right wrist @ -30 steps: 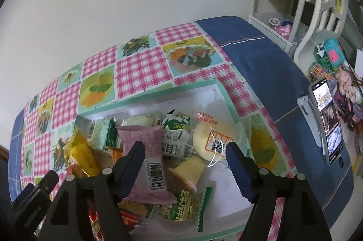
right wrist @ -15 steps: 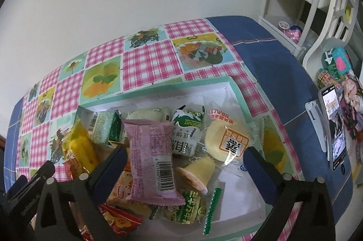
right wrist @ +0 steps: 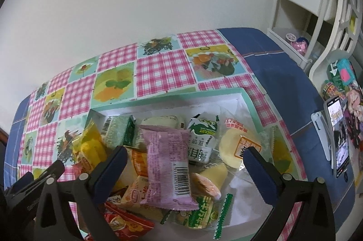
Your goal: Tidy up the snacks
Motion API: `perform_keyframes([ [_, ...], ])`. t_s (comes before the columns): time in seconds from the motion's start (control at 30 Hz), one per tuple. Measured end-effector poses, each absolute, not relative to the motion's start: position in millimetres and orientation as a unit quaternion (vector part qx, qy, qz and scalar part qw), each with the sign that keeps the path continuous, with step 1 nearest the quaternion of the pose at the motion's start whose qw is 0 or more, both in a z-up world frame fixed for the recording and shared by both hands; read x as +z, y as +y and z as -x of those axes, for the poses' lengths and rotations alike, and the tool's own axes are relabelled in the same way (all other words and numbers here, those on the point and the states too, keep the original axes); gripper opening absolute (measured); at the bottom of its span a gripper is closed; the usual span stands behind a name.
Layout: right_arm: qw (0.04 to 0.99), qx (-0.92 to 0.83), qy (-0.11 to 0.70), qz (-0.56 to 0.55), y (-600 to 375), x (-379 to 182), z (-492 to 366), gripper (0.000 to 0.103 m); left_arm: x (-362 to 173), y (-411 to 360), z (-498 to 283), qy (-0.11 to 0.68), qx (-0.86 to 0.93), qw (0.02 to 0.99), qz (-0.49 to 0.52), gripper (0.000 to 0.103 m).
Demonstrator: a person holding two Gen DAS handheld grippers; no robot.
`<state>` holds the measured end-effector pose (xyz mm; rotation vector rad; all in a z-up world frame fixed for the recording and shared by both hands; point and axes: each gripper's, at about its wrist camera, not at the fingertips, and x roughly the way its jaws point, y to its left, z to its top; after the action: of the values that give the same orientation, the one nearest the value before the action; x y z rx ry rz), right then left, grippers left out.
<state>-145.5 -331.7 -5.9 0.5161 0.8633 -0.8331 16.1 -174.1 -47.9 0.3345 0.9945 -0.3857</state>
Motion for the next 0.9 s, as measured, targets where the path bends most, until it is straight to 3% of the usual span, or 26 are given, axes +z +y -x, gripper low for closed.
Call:
perform_keyframes([
  [0.27, 0.802, -0.381, 0.402, -0.222, -316.0, 1.6, 140.5, 0.103, -37.7, -170.3, -11.4, 0.435, -0.139, 0.868, -0.196, 0.1],
  [0.9, 0.808, -0.364, 0.411, -0.214, -264.8, 4.2, 125.4, 0.103, -33.8, -115.3, -24.6, 0.472, -0.108, 0.854, -0.192, 0.1],
])
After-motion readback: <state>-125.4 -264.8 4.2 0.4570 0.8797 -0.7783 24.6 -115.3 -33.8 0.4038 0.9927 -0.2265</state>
